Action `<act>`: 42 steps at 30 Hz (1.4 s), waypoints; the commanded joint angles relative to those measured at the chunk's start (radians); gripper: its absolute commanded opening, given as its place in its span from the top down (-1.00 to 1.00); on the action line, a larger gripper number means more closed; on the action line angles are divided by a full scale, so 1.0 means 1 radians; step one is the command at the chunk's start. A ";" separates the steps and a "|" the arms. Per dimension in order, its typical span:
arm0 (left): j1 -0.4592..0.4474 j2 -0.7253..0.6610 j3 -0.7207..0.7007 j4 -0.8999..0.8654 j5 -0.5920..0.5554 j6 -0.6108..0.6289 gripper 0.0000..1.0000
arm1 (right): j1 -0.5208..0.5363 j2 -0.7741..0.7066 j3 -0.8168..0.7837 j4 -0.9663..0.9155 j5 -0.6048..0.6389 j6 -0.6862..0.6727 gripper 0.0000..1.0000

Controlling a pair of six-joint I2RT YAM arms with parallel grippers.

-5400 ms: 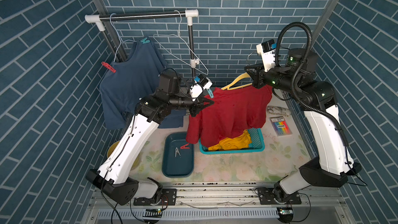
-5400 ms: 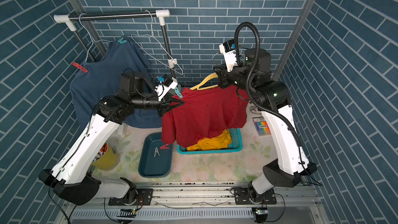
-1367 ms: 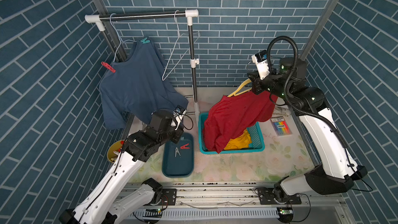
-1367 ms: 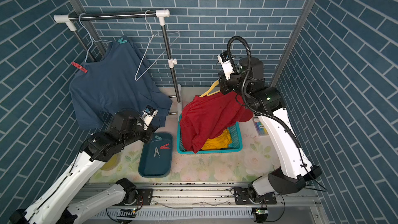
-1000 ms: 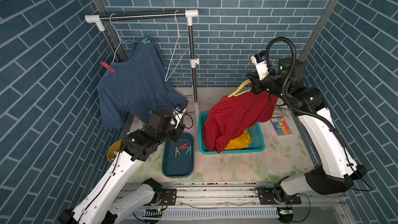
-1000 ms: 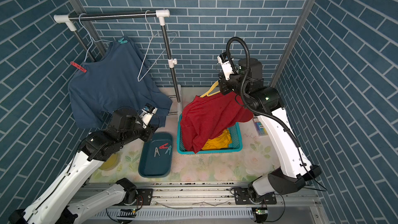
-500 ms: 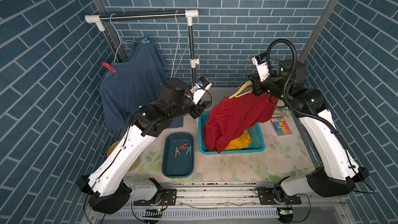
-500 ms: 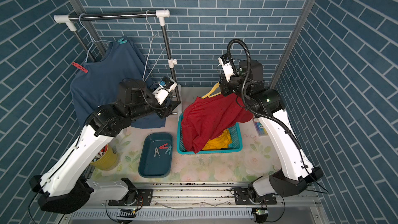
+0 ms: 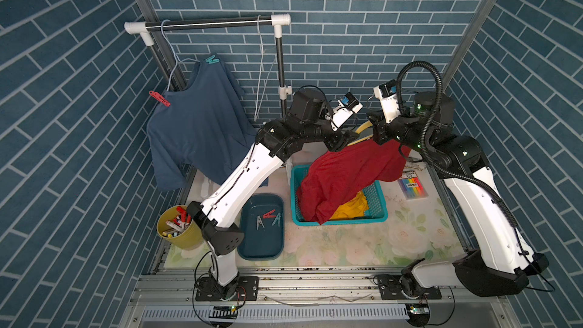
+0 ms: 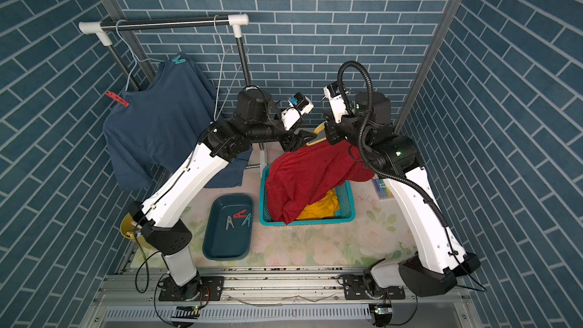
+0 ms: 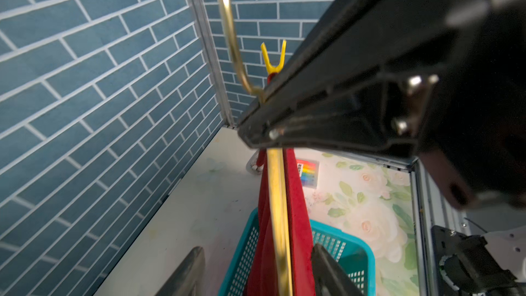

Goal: Remove the clothespins securing t-shirts to the hanger
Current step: Adjust the hanger.

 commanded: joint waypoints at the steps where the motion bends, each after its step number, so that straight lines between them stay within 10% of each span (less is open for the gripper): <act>1: -0.007 0.057 0.074 -0.008 0.129 -0.054 -0.21 | 0.000 -0.034 -0.012 0.059 -0.020 0.023 1.00; 13: -0.009 0.057 0.131 -0.112 0.151 0.050 1.00 | 0.000 -0.081 -0.041 0.063 -0.026 0.033 1.00; 15: -0.005 0.036 0.129 -0.137 0.138 0.091 1.00 | 0.000 -0.102 -0.055 0.065 -0.050 0.032 1.00; 19: 0.020 0.002 0.136 -0.185 0.117 0.125 1.00 | -0.001 -0.174 -0.128 0.106 -0.035 0.010 0.11; 23: 0.053 -0.043 0.132 -0.236 0.149 0.154 1.00 | -0.015 -0.206 -0.083 0.030 -0.012 -0.039 -0.30; 28: 0.094 -0.106 0.089 -0.293 0.197 0.206 1.00 | -0.154 -0.137 0.148 -0.204 -0.221 -0.067 -0.40; 42: 0.275 -0.264 -0.151 -0.314 0.444 0.265 1.00 | -0.439 -0.065 0.078 -0.118 -0.968 0.148 -0.73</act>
